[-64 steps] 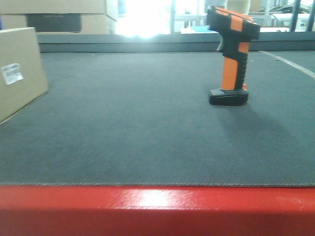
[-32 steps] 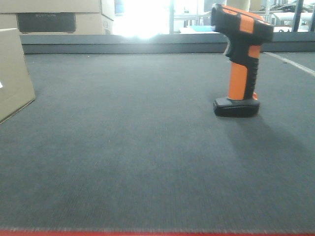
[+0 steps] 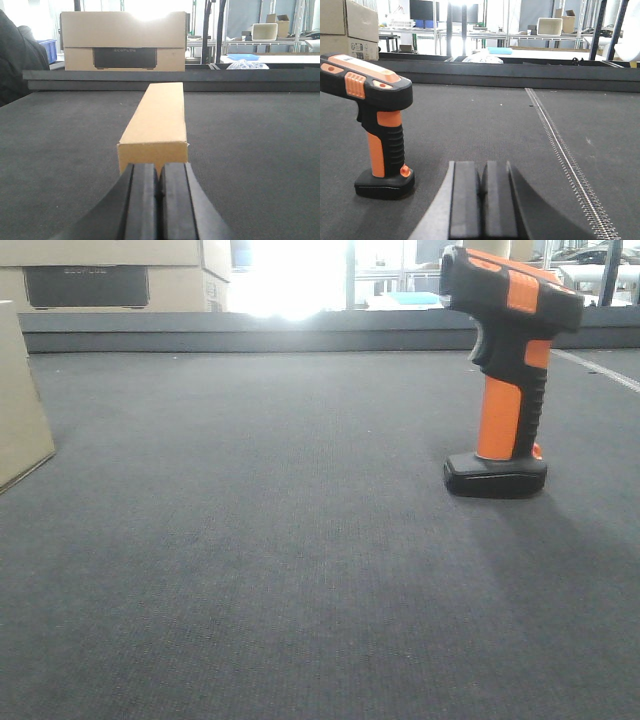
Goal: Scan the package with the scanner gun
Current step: 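Move left gripper over the long tan box, right toward scanner gun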
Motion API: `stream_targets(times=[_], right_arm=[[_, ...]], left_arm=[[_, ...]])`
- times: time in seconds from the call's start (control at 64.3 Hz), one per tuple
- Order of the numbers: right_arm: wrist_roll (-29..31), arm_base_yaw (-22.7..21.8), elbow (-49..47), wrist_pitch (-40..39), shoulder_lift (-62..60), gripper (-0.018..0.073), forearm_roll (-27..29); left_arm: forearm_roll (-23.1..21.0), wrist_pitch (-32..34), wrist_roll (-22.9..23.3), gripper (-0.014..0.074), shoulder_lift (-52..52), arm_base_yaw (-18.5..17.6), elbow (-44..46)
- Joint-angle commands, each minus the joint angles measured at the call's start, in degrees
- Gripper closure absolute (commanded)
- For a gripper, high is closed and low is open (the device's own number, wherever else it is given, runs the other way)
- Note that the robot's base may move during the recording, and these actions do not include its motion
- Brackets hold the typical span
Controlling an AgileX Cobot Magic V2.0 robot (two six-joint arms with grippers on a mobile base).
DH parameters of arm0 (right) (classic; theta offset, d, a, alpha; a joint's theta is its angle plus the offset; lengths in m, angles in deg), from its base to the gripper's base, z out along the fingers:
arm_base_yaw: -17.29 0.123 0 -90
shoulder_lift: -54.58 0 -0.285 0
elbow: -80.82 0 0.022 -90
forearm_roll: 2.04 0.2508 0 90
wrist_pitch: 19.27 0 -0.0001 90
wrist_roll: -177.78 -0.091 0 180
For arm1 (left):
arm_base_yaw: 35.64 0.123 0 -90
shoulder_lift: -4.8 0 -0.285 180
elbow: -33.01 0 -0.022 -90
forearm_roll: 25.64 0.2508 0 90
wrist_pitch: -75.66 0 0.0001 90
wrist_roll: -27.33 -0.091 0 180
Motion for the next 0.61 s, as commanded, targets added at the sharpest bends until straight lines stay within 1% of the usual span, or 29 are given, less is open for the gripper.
stream_targets(times=[0.0, 0.436, 0.591], right_arm=[[0.0, -0.1, 0.0, -1.0, -0.2, 0.0721, 0.1], [0.0, -0.1, 0.0, -1.0, -0.2, 0.0721, 0.1], [0.0, -0.1, 0.0, -2.7, -0.2, 0.0721, 0.1]], left_arm=[[-0.4, 1.0, 0.3, 0.0708, -0.2, -0.3, 0.2], [-0.4, 1.0, 0.3, 0.0708, -0.2, -0.3, 0.2], [-0.4, 1.0, 0.3, 0.0708, -0.2, -0.3, 0.2]])
